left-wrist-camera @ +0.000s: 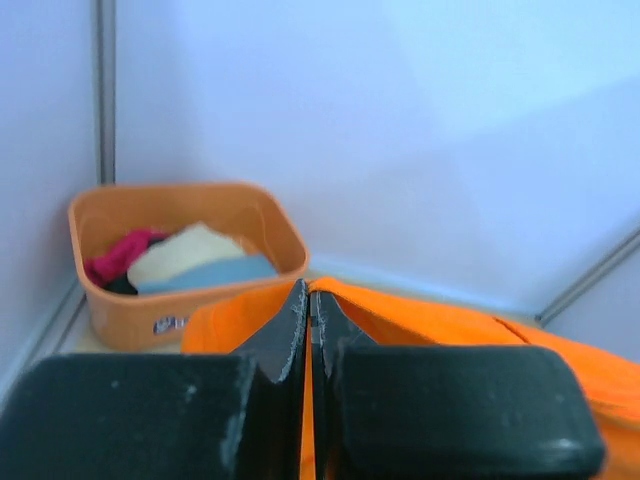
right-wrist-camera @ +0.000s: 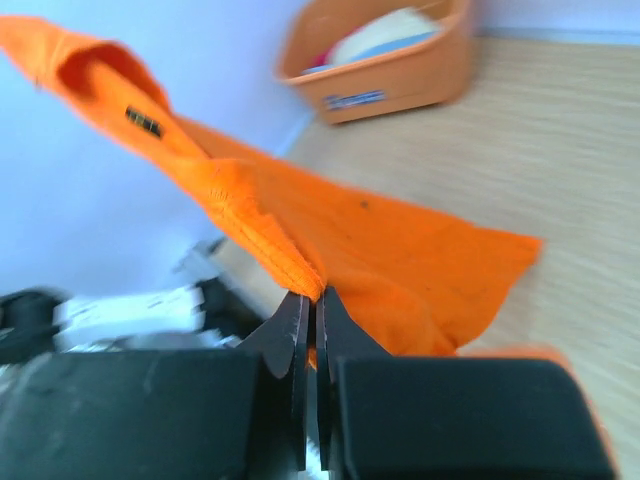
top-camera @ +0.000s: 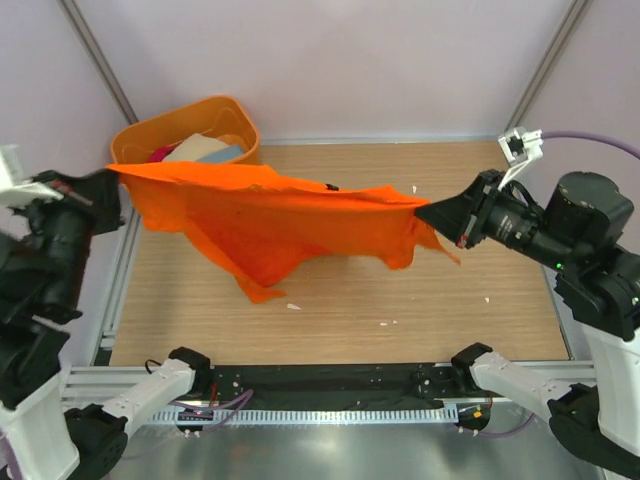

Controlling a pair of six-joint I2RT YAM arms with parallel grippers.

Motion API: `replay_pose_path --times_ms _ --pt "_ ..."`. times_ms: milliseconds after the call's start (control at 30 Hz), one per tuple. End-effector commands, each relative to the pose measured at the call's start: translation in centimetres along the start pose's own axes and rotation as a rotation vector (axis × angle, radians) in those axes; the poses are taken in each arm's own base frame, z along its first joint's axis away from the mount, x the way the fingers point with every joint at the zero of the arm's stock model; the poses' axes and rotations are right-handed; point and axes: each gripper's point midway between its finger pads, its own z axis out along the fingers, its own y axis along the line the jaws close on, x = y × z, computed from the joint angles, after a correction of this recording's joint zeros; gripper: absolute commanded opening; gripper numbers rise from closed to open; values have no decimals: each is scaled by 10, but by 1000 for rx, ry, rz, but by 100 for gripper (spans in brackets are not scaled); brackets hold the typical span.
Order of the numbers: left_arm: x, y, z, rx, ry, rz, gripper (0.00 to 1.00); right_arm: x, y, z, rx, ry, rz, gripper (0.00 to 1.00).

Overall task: Fold and stack the t-shirts
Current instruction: Flatten the tshirt out

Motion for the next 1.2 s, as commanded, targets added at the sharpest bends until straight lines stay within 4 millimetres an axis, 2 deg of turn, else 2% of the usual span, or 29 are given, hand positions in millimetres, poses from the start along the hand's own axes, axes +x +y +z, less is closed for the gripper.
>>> replay_pose_path --times_ms 0,67,100,167,200,233,300,333,367,400,433,467,533,567,600,633,667,700,767,800,867,900,933,967,1000,1033,1100,1133,1167 --pt "-61 11 -19 -36 -193 23 0 18 53 -18 -271 122 97 1" --pt "-83 3 -24 1 -257 18 0 12 64 -32 -310 99 110 2" --pt "-91 -3 -21 19 -276 16 0 10 67 -33 -317 93 121 1" --pt "-94 -15 -10 51 -278 13 0 13 66 -26 -316 116 175 1" --pt "-90 -23 -2 72 -264 14 0 15 61 -21 -291 118 194 1" --pt "-76 -33 20 82 -232 27 0 18 54 -15 -260 120 208 1" --pt "-55 -51 45 120 -185 24 0 30 27 3 -143 126 237 1" --pt "-32 -63 72 135 -144 39 0 33 11 9 -60 120 245 1" --pt "-14 -72 89 151 -105 55 0 43 -6 16 17 138 256 1" --pt "2 -79 105 159 -73 61 0 52 -35 23 161 145 264 1" --pt "17 -93 118 210 -35 65 0 60 -54 26 257 162 270 1" --pt "57 -108 152 227 55 95 0 75 -75 31 351 203 281 1" --pt "102 -134 183 314 149 110 0 103 -127 34 608 272 263 1" --pt "151 -142 215 315 240 130 0 128 -152 34 714 337 257 1" --pt "181 -149 234 327 290 138 0 141 -170 35 779 373 241 1" --pt "206 -157 249 340 327 147 0 154 -194 33 882 399 229 1" --pt "209 -163 266 318 311 162 0 176 -223 23 973 449 270 1" --pt "279 -163 298 279 415 209 0 180 -238 24 995 440 282 1" --pt "327 -171 317 227 485 269 0 197 -278 2 1114 457 356 1" --pt "342 -180 333 207 491 267 5 200 -290 -3 1139 462 371 1" --pt "360 -185 322 212 533 254 30 208 -304 -19 1195 540 363 8" --pt "361 -175 319 145 535 273 47 208 -308 -26 1213 557 361 13" --pt "357 -172 299 114 569 315 53 206 -309 -29 1219 566 343 23" --pt "356 -168 288 100 589 351 55 202 -309 -30 1224 562 328 39" --pt "352 -159 278 87 603 410 59 202 -308 -30 1214 574 321 46" --pt "350 -144 253 69 654 455 61 201 -306 -30 1206 587 318 50" --pt "347 -117 221 21 717 468 63 195 -301 -24 1158 590 291 60" --pt "382 -95 191 28 836 504 64 195 -299 -20 1131 594 279 63" --pt "353 -93 168 66 806 456 64 197 -296 -14 1094 602 259 74"
